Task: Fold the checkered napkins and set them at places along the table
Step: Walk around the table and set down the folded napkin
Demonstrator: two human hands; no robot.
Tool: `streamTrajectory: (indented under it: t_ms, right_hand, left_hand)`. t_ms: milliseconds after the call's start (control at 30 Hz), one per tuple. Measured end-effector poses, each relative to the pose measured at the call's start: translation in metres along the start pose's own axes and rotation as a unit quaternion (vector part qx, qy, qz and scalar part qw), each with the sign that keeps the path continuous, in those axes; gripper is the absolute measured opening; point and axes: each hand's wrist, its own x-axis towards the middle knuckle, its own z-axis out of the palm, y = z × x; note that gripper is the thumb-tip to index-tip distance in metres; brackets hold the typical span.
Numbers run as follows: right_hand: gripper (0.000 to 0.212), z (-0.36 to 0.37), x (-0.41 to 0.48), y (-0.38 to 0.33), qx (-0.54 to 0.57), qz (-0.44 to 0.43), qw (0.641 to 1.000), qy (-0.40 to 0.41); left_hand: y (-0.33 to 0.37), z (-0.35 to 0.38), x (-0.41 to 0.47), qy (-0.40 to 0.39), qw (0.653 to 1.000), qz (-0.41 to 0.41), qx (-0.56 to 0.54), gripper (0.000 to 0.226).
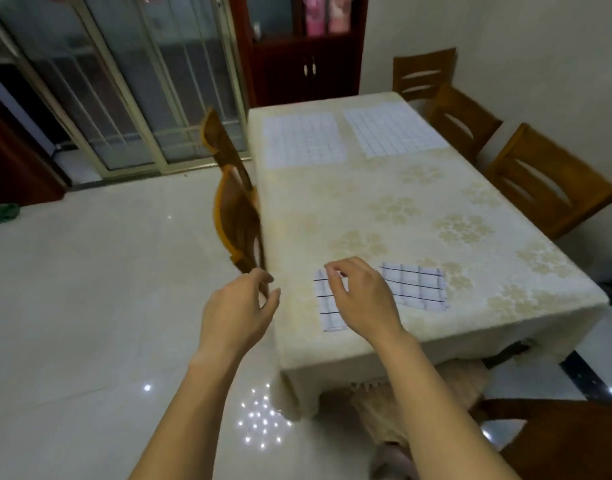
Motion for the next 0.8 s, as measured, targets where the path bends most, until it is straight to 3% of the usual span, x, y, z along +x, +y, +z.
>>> streamTrajectory:
  t_ms: [67,333,533,800]
  right_hand:
    - [0.024,0.021,-0.006,-0.045,0.001,-0.041,0.998,0.043]
    - [0.021,0.087,0.001,-0.182,0.048,-0.139,0.988,0.053]
    - [0.021,0.136,0.02,-0.223,0.052,-0.147,0.988,0.003]
    - [0.028,0.17,0.101,-0.249,0.045,-0.134,0.988,-0.054]
  left_hand:
    - [-0.048,-0.039,-0.016,0.008,1.0,0.006,0.017,0.026]
    - [-0.177,-0.131,-0.047,0.072,0.996,-0.035,-0.033,0.018]
    - [-0.233,-0.156,-0.046,0.048,0.996,-0.074,-0.03,0.013]
    - [-0.269,-0.162,0.032,0.06,0.995,-0.056,-0.058,0.01]
